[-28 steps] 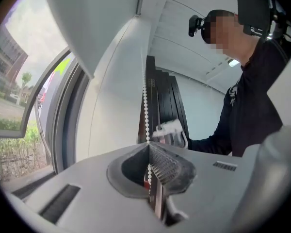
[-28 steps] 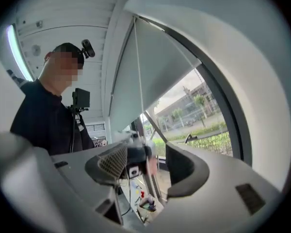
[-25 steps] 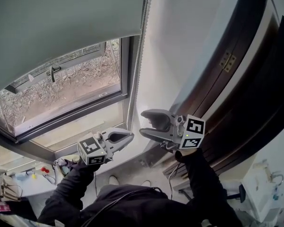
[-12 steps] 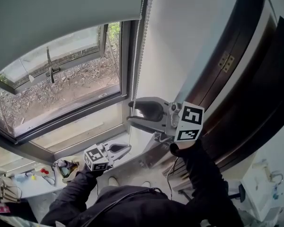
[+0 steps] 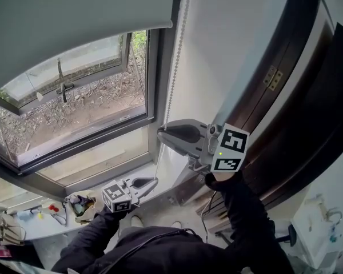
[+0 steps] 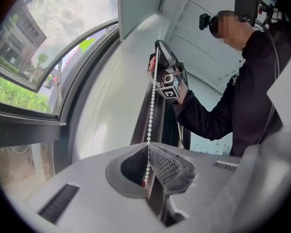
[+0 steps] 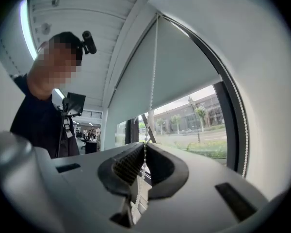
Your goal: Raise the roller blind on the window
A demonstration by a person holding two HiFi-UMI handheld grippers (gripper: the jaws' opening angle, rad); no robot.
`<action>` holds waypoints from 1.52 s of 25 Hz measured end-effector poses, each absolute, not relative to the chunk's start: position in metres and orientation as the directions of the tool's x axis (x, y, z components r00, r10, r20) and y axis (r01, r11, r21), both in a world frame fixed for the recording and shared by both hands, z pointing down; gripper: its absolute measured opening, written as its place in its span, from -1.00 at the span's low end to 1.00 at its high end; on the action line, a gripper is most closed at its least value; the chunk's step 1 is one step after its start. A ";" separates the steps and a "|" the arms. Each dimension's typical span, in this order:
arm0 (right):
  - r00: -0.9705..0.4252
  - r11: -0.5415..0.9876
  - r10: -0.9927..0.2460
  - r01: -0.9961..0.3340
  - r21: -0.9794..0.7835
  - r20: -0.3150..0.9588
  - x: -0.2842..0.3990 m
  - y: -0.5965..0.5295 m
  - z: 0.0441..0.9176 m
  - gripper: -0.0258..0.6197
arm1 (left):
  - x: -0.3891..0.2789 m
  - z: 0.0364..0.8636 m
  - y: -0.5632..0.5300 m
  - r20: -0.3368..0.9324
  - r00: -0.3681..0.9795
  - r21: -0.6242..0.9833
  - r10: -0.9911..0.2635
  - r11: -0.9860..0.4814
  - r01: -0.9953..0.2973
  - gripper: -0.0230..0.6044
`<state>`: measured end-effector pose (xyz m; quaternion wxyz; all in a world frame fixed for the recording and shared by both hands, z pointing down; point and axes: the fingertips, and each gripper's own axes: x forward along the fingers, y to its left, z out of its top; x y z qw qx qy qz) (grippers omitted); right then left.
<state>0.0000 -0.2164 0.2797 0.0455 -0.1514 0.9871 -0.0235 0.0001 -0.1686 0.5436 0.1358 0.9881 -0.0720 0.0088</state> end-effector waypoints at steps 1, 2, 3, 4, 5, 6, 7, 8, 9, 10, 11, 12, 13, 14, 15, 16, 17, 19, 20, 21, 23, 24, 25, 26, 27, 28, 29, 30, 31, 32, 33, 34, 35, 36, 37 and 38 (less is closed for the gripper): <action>-0.946 0.949 -0.315 -0.313 -0.038 -0.075 0.001 -0.217 0.280 -0.87 | -0.002 0.543 -0.170 0.036 0.986 0.267 -0.161 -0.950 -0.165 -0.89; -0.944 0.947 -0.322 -0.321 -0.028 -0.074 0.003 -0.217 0.281 -0.87 | -0.004 0.540 -0.173 0.031 0.983 0.268 -0.180 -0.946 -0.182 -0.75; -0.942 0.945 -0.328 -0.327 -0.024 -0.075 0.004 -0.218 0.282 -0.87 | -0.007 0.535 -0.177 0.017 0.980 0.276 -0.199 -0.941 -0.195 -0.67; -0.939 0.942 -0.336 -0.336 -0.020 -0.076 0.006 -0.219 0.283 -0.87 | -0.011 0.528 -0.182 -0.005 0.976 0.282 -0.216 -0.937 -0.206 -0.67; -0.935 0.938 -0.345 -0.345 -0.017 -0.077 0.009 -0.220 0.285 -0.87 | -0.015 0.518 -0.189 -0.027 0.972 0.282 -0.232 -0.935 -0.215 -0.67; -0.933 0.936 -0.353 -0.353 -0.015 -0.076 0.011 -0.221 0.287 -0.87 | -0.019 0.506 -0.194 -0.045 0.968 0.277 -0.246 -0.934 -0.225 -0.67; -0.930 0.933 -0.360 -0.360 -0.013 -0.073 0.012 -0.222 0.289 -0.88 | -0.022 0.492 -0.199 -0.059 0.964 0.270 -0.259 -0.934 -0.235 -0.65; -0.928 0.930 -0.367 -0.367 -0.008 -0.065 0.013 -0.222 0.293 -0.88 | -0.024 0.477 -0.204 -0.070 0.961 0.259 -0.266 -0.936 -0.240 -0.63; -0.927 0.928 -0.372 -0.373 -0.004 -0.052 0.012 -0.222 0.299 -0.88 | -0.026 0.464 -0.207 -0.083 0.961 0.242 -0.265 -0.940 -0.239 -0.62; -0.927 0.928 -0.373 -0.373 -0.008 -0.038 0.011 -0.221 0.307 -0.89 | -0.028 0.452 -0.210 -0.097 0.961 0.220 -0.258 -0.947 -0.232 -0.61; -0.929 0.930 -0.368 -0.368 -0.025 -0.029 0.010 -0.220 0.317 -0.89 | -0.030 0.441 -0.213 -0.111 0.962 0.197 -0.249 -0.955 -0.224 -0.60; -0.933 0.932 -0.359 -0.358 -0.050 -0.023 0.008 -0.218 0.327 -0.89 | -0.031 0.431 -0.215 -0.126 0.962 0.177 -0.240 -0.960 -0.216 -0.60; -0.937 0.935 -0.350 -0.348 -0.076 -0.016 0.005 -0.216 0.338 -0.89 | -0.031 0.419 -0.215 -0.141 0.962 0.163 -0.235 -0.964 -0.212 -0.59; -0.939 0.935 -0.344 -0.341 -0.096 -0.005 0.003 -0.213 0.350 -0.89 | -0.030 0.408 -0.215 -0.155 0.961 0.152 -0.231 -0.966 -0.208 -0.59; -0.940 0.934 -0.340 -0.339 -0.113 0.008 0.001 -0.211 0.362 -0.89 | -0.028 0.397 -0.214 -0.167 0.960 0.140 -0.225 -0.969 -0.203 -0.59; -0.942 0.933 -0.336 -0.336 -0.131 0.021 -0.001 -0.209 0.375 -0.89 | -0.027 0.388 -0.212 -0.178 0.960 0.128 -0.216 -0.972 -0.195 -0.59; -0.943 0.931 -0.332 -0.333 -0.150 0.033 -0.003 -0.207 0.387 -0.89 | -0.024 0.381 -0.211 -0.185 0.961 0.116 -0.206 -0.975 -0.187 -0.59; -0.944 0.927 -0.326 -0.331 -0.177 0.057 -0.006 -0.203 0.410 -0.89 | -0.018 0.369 -0.209 -0.194 0.963 0.099 -0.189 -0.980 -0.173 -0.59; -0.943 0.925 -0.325 -0.333 -0.183 0.072 -0.007 -0.201 0.421 -0.89 | -0.015 0.365 -0.208 -0.193 0.964 0.093 -0.181 -0.982 -0.165 -0.59; -0.942 0.924 -0.322 -0.334 -0.188 0.088 -0.009 -0.199 0.432 -0.89 | -0.011 0.362 -0.207 -0.190 0.967 0.086 -0.170 -0.984 -0.156 -0.56; -0.943 0.921 -0.311 -0.330 -0.207 0.122 -0.014 -0.194 0.454 -0.89 | -0.004 0.357 -0.205 -0.177 0.973 0.071 -0.148 -0.988 -0.137 -0.55; -0.943 0.919 -0.303 -0.328 -0.219 0.140 -0.016 -0.192 0.465 -0.89 | 0.000 0.356 -0.204 -0.171 0.975 0.066 -0.139 -0.989 -0.129 -0.54; -0.942 0.916 -0.296 -0.327 -0.231 0.159 -0.018 -0.189 0.476 -0.89 | 0.002 0.354 -0.202 -0.168 0.977 0.063 -0.131 -0.991 -0.122 -0.54; -0.940 0.913 -0.289 -0.327 -0.243 0.179 -0.020 -0.186 0.488 -0.89 | 0.005 0.352 -0.201 -0.167 0.978 0.063 -0.123 -0.991 -0.114 -0.54; -0.939 0.910 -0.283 -0.328 -0.255 0.198 -0.020 -0.184 0.500 -0.89 | 0.007 0.350 -0.201 -0.165 0.979 0.065 -0.117 -0.992 -0.108 -0.54; -0.938 0.906 -0.276 -0.327 -0.270 0.211 -0.021 -0.181 0.510 -0.89 | 0.008 0.349 -0.200 -0.161 0.981 0.064 -0.112 -0.993 -0.102 -0.54; -0.938 0.900 -0.270 -0.326 -0.289 0.216 -0.020 -0.178 0.519 -0.89 | 0.010 0.348 -0.199 -0.156 0.982 0.062 -0.106 -0.993 -0.097 -0.54; -0.939 0.895 -0.268 -0.325 -0.305 0.216 -0.020 -0.176 0.525 -0.89 | 0.011 0.347 -0.197 -0.149 0.984 0.059 -0.100 -0.994 -0.092 -0.54; -0.939 0.891 -0.269 -0.327 -0.315 0.214 -0.019 -0.174 0.528 -0.89 | 0.012 0.347 -0.196 -0.141 0.986 0.056 -0.093 -0.995 -0.085 -0.54; -0.939 0.889 -0.271 -0.329 -0.318 0.214 -0.019 -0.173 0.530 -0.89 | 0.013 0.347 -0.195 -0.134 0.987 0.052 -0.086 -0.995 -0.079 -0.54; -0.938 0.889 -0.272 -0.330 -0.316 0.215 -0.019 -0.172 0.530 -0.89 | 0.014 0.347 -0.194 -0.129 0.988 0.049 -0.081 -0.996 -0.075 -0.54; -0.938 0.891 -0.271 -0.329 -0.314 0.215 -0.019 -0.171 0.530 -0.89 | 0.015 0.347 -0.194 -0.125 0.989 0.046 -0.079 -0.996 -0.073 -0.54; -0.939 0.892 -0.270 -0.327 -0.313 0.215 -0.020 -0.171 0.530 -0.89 | 0.015 0.347 -0.194 -0.120 0.990 0.044 -0.080 -0.996 -0.075 -0.54; -0.939 0.892 -0.269 -0.326 -0.314 0.214 -0.020 -0.171 0.530 -0.89 | 0.015 0.347 -0.195 -0.117 0.990 0.044 -0.083 -0.996 -0.078 -0.54; -0.939 0.891 -0.269 -0.326 -0.316 0.213 -0.019 -0.171 0.530 -0.89 | 0.015 0.347 -0.195 -0.115 0.989 0.047 -0.088 -0.995 -0.083 -0.54; -0.939 0.890 -0.270 -0.328 -0.318 0.212 -0.018 -0.171 0.530 -0.89 | 0.015 0.347 -0.195 -0.116 0.989 0.050 -0.094 -0.995 -0.088 -0.63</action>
